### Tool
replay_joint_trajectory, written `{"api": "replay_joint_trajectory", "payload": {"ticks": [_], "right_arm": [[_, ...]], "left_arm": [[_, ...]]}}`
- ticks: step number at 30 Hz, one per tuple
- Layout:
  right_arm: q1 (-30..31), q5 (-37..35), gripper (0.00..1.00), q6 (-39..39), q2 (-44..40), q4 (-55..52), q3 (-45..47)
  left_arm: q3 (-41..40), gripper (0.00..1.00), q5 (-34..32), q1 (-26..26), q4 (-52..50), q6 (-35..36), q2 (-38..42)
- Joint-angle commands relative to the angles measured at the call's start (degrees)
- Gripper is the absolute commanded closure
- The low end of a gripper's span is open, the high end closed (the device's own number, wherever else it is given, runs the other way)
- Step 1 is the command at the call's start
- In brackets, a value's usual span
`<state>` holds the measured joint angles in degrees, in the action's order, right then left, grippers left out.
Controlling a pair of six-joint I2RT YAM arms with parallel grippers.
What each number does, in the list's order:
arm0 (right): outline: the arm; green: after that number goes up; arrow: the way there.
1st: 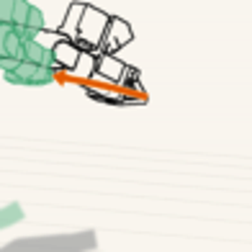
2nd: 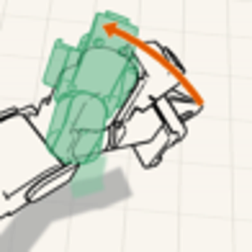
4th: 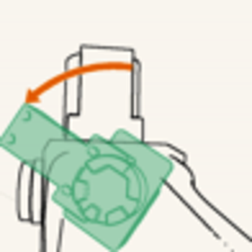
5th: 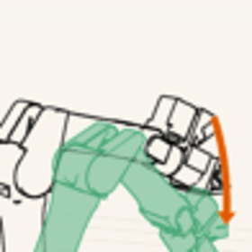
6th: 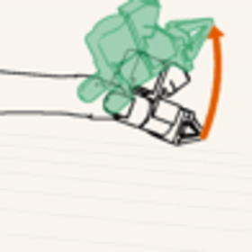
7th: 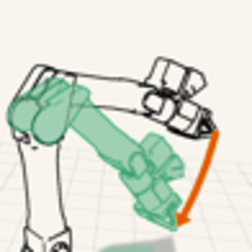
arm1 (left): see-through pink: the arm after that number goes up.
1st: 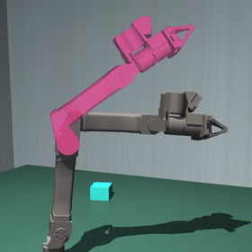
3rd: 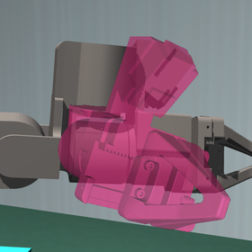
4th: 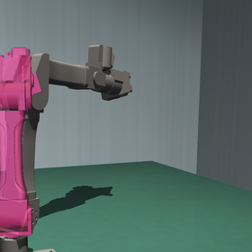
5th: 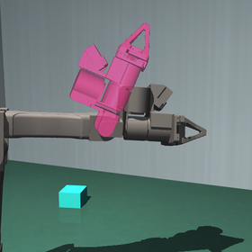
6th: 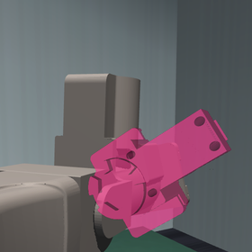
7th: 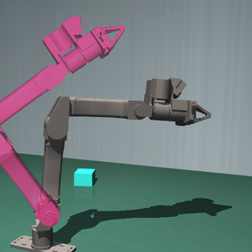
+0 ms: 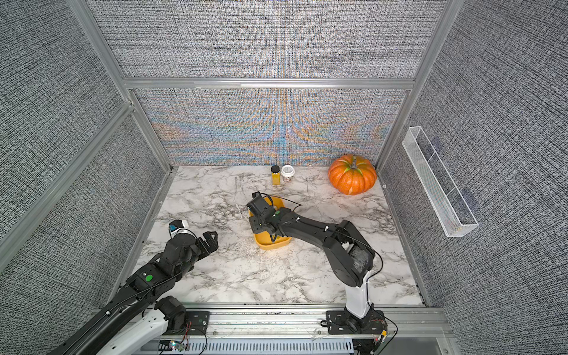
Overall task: Put the transparent tape into the storage box
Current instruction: Place the tape in the storage box, then reset both arms
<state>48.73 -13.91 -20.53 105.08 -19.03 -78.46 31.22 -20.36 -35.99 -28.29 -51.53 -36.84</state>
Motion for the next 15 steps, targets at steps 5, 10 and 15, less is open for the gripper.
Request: {"api": "replay_joint_trajectory", "payload": {"ticks": [5, 10, 15], "right_arm": [[-0.68, -15.38, 0.01, -0.95, -18.26, -1.15, 11.46], [-6.21, -21.7, 0.01, -0.48, -30.63, 3.04, 25.22], [-11.01, -20.18, 0.01, 7.61, -43.0, 17.07, 41.54]], "left_arm": [[-0.2, 0.01, -13.95, 0.02, 11.08, 12.15, -2.33], [-4.16, 0.01, -20.86, 0.04, 25.95, 24.52, -5.27], [-10.01, 0.0, -26.31, 0.33, 41.79, 35.1, -10.53]]}}
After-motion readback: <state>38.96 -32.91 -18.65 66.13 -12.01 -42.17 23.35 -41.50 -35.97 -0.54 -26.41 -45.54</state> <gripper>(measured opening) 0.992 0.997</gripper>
